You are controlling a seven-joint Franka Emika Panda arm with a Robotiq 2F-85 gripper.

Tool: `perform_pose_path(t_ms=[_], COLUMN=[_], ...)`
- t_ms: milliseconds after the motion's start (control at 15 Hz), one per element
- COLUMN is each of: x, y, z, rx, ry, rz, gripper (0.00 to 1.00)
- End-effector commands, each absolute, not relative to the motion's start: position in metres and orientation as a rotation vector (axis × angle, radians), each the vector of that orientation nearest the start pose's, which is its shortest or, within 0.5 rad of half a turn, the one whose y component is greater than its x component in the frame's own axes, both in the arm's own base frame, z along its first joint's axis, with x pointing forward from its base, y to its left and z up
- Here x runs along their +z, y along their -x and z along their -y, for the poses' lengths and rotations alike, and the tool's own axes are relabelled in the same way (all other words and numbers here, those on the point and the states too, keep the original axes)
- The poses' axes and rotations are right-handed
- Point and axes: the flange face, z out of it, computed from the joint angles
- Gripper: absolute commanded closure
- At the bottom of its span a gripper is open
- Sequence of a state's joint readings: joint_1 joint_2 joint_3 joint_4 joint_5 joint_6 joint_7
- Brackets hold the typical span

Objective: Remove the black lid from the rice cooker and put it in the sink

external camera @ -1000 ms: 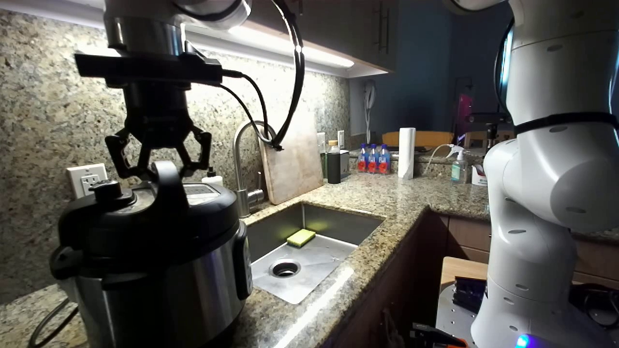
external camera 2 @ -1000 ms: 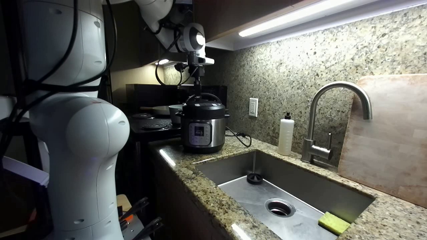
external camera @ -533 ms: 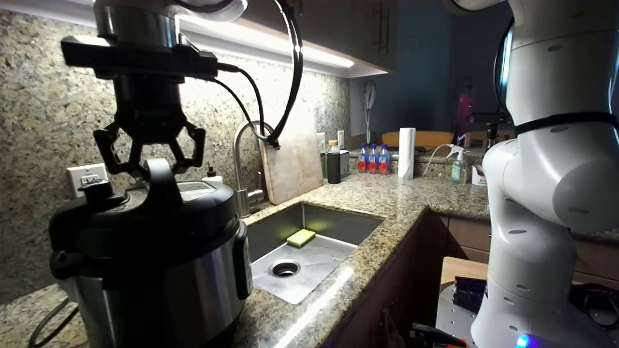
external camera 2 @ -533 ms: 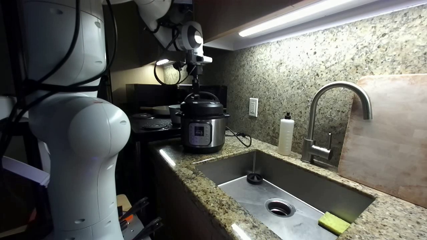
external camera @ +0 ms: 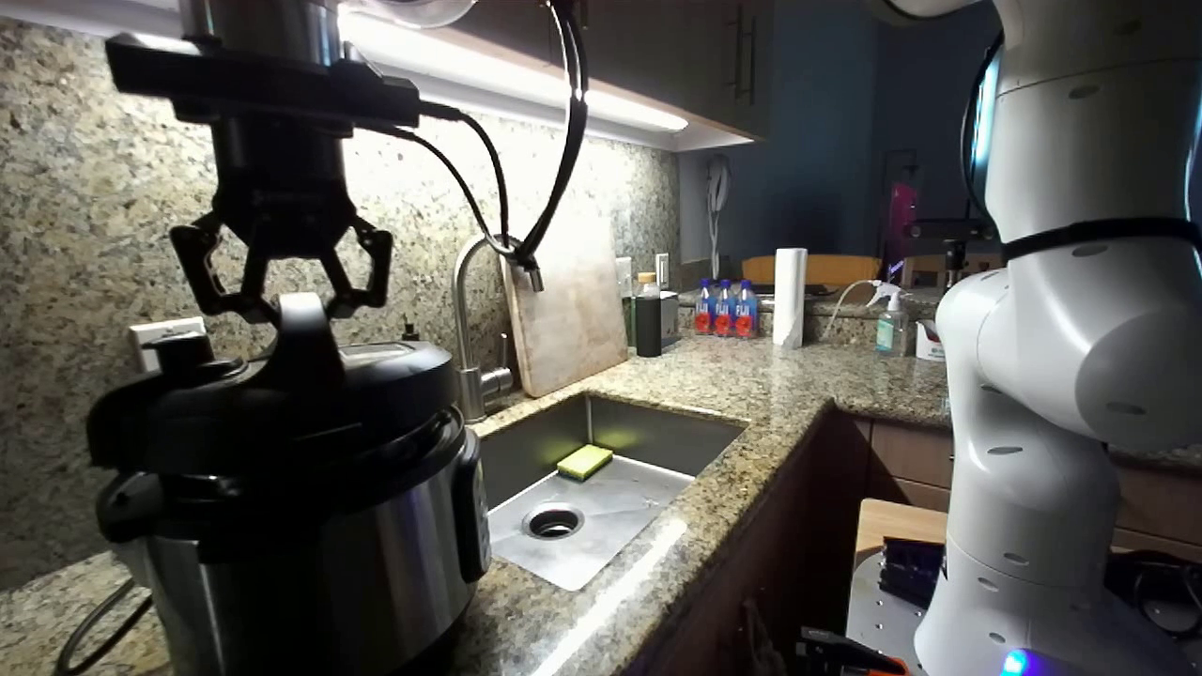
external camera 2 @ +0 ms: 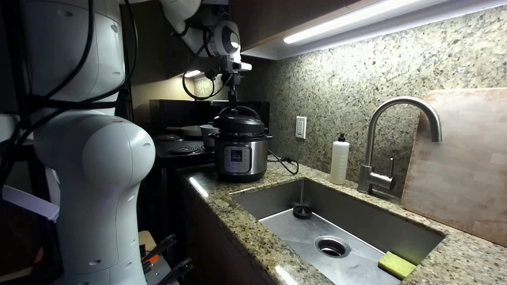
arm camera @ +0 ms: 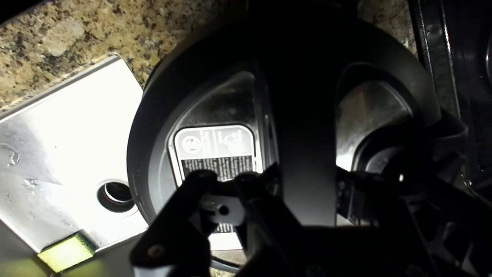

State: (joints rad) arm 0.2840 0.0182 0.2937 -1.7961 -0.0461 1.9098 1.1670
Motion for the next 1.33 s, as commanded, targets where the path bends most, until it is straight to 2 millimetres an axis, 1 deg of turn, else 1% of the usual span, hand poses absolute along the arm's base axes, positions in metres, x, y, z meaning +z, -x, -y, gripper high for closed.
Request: perform_pose_path(t_ms=[0, 267, 533, 800, 933, 1067, 1267], x=[0.573, 0.590, 0.598, 0.600, 0.602, 0.600, 0.597], y=[-0.469, -0.460, -0.456, -0.455, -0.456, -0.458, -0.459], z=[-0.308, -0.309, -0.308, -0.306, -0.302, -0.297, -0.285], rx=[-0.200, -0.247, -0.267, -0.274, -0.311, -0.368, -0.391], ry=[2.916, 2.890, 2.864, 2.858, 2.848, 2.830, 2.795], rz=[-0.872, -0.862, -0.867, -0.873, -0.899, -0.941, -1.004], gripper=[0.89, 0.89, 0.90, 0.89, 0.89, 0.90, 0.89])
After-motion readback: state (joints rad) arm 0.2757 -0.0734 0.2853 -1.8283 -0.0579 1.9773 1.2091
